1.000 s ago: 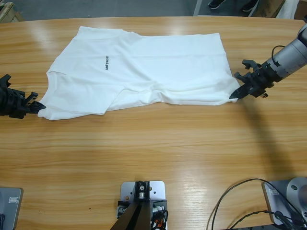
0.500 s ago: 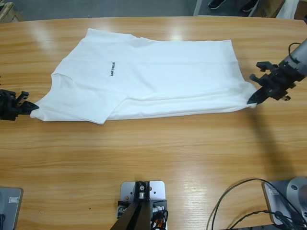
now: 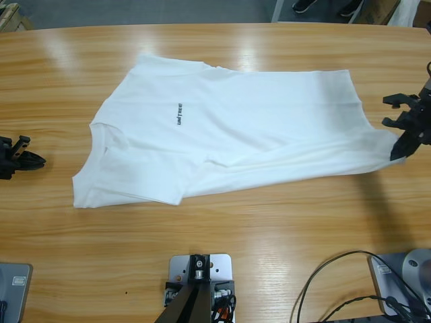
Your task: Fold clothes
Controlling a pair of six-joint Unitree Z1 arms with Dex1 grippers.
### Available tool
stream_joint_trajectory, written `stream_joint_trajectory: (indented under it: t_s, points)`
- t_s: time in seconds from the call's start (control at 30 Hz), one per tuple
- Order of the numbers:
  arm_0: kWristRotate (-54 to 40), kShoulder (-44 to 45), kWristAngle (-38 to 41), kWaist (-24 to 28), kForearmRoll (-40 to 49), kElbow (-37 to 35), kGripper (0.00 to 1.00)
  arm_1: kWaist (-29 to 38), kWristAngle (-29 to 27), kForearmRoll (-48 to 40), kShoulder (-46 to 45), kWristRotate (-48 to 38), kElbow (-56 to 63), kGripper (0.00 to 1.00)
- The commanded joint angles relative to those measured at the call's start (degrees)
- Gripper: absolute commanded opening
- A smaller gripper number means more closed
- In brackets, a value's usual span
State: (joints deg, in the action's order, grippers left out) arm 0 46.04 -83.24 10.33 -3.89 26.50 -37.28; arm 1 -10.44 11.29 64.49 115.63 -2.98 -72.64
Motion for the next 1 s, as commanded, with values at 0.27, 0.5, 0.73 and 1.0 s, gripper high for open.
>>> stream_joint_trajectory:
  t_s: [0.27,0.5,0.73,1.0]
  points:
    - [1.24,2.73,0.66,-1.83,0.45,2.92,0.0,-0.66,-1.71,1.23,7.6,0.96,0.59,0.0]
    - [1.16,4.01,0.7,-1.83,0.4,3.01,0.0,-0.64,-2.38,2.48,8.53,0.08,0.3,0.967]
    - [0.89,4.61,0.98,-1.83,0.4,3.04,0.0,-0.64,-4.57,2.69,4.55,-1.06,0.62,1.0]
    - [-1.02,8.29,2.33,-1.83,-0.68,3.32,0.0,-0.64,-9.62,2.5,-9.54,-2.12,-0.12,1.0]
